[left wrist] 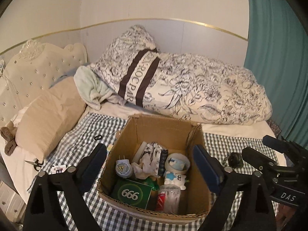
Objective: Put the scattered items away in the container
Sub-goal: 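Withdraw both open tools from the box, then move the left tool across the checkered cloth toward the dark bead bracelet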
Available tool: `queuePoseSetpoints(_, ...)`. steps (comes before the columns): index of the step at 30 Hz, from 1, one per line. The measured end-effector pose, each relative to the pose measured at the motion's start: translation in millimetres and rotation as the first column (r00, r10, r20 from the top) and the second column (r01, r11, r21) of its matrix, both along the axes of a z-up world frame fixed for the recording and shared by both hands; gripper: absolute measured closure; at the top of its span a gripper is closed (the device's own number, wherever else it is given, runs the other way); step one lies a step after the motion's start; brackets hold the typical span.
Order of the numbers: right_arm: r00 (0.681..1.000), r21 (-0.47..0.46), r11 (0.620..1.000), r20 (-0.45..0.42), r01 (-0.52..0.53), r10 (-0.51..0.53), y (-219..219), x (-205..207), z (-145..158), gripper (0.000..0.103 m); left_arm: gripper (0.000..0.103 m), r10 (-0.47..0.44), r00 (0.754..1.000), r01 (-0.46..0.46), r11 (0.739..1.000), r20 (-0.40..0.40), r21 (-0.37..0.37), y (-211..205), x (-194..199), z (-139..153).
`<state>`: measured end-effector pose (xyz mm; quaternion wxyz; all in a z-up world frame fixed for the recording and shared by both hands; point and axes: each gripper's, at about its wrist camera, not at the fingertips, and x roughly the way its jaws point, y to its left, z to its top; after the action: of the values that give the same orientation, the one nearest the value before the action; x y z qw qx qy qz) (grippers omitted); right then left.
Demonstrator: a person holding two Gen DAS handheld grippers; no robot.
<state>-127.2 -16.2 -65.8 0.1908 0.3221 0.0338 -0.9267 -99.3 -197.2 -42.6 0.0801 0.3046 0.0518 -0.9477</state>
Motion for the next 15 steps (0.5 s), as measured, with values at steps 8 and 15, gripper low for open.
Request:
queuePoseSetpoints(8, 0.994, -0.021, 0.998, -0.087, 0.062, -0.064, 30, 37, 33, 0.0, 0.0, 0.001, 0.998, -0.002, 1.0, -0.066, -0.02, 23, 33, 31)
queuePoseSetpoints(15, 0.985, 0.016, 0.991, -0.113, 0.13, -0.127, 59, 61, 46, 0.0, 0.0, -0.016, 0.994, 0.013, 0.999, -0.112, -0.03, 49, 55, 48)
